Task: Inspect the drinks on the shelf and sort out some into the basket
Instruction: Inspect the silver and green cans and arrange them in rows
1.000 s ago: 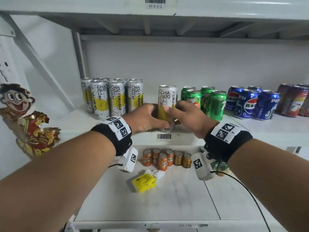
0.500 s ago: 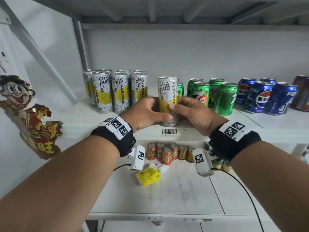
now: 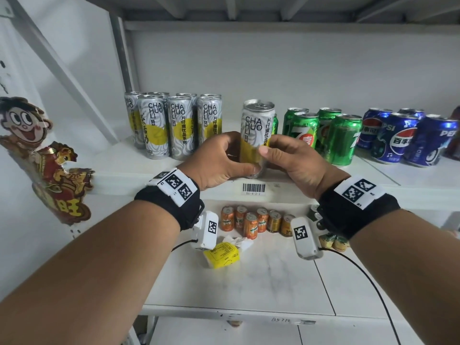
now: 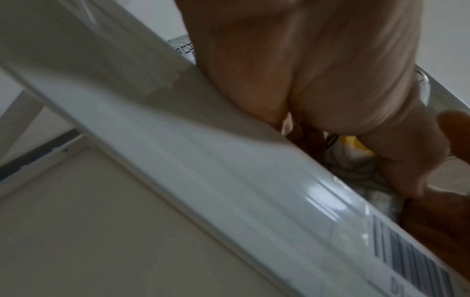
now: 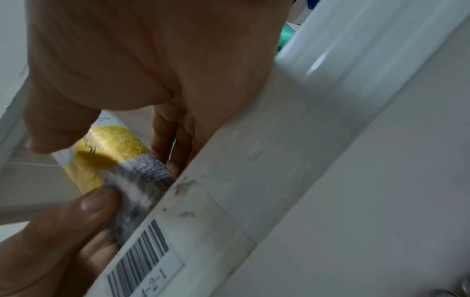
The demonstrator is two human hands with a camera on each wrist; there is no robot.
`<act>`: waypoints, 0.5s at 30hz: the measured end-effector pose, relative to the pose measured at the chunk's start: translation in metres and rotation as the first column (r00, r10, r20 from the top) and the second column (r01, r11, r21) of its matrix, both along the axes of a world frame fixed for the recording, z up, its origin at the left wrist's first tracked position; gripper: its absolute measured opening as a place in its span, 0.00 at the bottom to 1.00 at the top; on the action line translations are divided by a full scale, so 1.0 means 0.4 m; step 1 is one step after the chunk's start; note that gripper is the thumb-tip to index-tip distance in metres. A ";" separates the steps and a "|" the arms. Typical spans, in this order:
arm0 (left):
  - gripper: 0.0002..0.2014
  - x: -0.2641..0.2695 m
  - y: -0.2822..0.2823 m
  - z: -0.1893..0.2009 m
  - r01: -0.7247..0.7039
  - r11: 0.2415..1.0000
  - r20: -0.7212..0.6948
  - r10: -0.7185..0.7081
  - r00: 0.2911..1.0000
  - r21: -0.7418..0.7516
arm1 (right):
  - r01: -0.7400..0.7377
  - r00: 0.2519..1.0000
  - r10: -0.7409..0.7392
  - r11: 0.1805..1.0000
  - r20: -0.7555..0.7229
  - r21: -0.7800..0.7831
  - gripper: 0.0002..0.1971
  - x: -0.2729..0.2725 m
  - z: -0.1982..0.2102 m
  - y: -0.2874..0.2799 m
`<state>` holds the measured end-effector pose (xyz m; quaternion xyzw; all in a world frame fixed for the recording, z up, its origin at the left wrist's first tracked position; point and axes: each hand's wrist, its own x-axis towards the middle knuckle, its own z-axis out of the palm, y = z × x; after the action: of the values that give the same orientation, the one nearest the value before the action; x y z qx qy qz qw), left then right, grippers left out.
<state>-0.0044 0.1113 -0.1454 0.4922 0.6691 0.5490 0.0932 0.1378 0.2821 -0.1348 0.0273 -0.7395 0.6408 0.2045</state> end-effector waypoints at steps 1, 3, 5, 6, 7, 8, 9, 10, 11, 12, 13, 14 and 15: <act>0.33 0.004 0.000 0.003 -0.023 1.000 -0.037 0.023 0.999 -0.008 | -0.011 1.000 0.011 1.000 -0.012 -0.001 0.15 0.001 0.000 0.001; 0.31 0.008 0.001 0.006 -0.056 0.998 -0.088 0.054 0.995 -0.019 | -0.019 0.999 0.019 1.000 -0.030 0.002 0.21 0.001 -0.002 0.003; 0.31 0.009 0.004 0.005 -0.076 0.997 -0.100 0.074 0.992 -0.013 | -0.017 0.999 0.018 1.000 -0.048 0.006 0.21 0.000 -0.004 0.006; 0.31 0.008 0.006 0.004 -0.077 0.997 -0.099 0.076 0.992 -0.009 | -0.013 0.998 0.014 1.000 -0.054 0.017 0.21 0.000 -0.005 0.007; 0.32 0.008 0.006 0.002 -0.074 0.997 -0.094 0.073 0.993 -0.006 | -0.008 0.998 0.010 0.999 -0.056 0.035 0.22 0.000 -0.006 0.007; 0.33 0.007 0.007 0.000 -0.068 0.998 -0.090 0.068 0.994 -0.002 | -0.004 0.998 0.007 0.998 -0.055 0.056 0.25 0.000 -0.007 0.008; 0.33 0.005 0.007 -0.001 -0.061 0.998 -0.089 0.061 0.994 0.004 | -0.003 0.999 0.007 0.997 -0.053 0.075 0.27 0.000 -0.009 0.009; 0.34 0.003 0.008 -0.001 -0.055 0.998 -0.092 0.055 0.994 0.007 | -0.001 0.999 0.005 0.996 -0.050 0.088 0.29 0.001 -0.009 0.009; 0.34 0.002 0.008 -0.002 -0.048 0.999 -0.101 0.049 0.994 0.009 | 0.000 0.999 0.004 0.995 -0.049 0.099 0.30 0.002 -0.009 0.009; 0.34 0.001 0.008 -0.002 -0.040 0.999 -0.112 0.041 0.993 0.013 | -0.001 0.999 0.006 0.994 -0.051 0.110 0.30 0.003 -0.008 0.008; 0.34 0.000 0.008 -0.003 -0.031 0.999 -0.123 0.033 0.992 0.016 | -0.003 0.998 0.010 0.993 -0.054 0.121 0.31 0.005 -0.008 0.008; 0.34 -0.002 0.008 -0.004 -0.023 1.000 -0.135 0.026 0.991 0.019 | -0.006 0.998 0.013 0.991 -0.057 0.132 0.33 0.007 -0.008 0.007; 0.34 -0.003 0.007 -0.003 -0.020 1.000 -0.148 0.022 0.989 0.020 | -0.008 0.998 0.016 0.990 -0.061 0.142 0.35 0.009 -0.008 0.006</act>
<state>-0.0055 0.1140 -0.1467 0.5255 0.6741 0.5180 0.0326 0.1415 0.2847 -0.1380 0.0660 -0.7762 0.5869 0.2208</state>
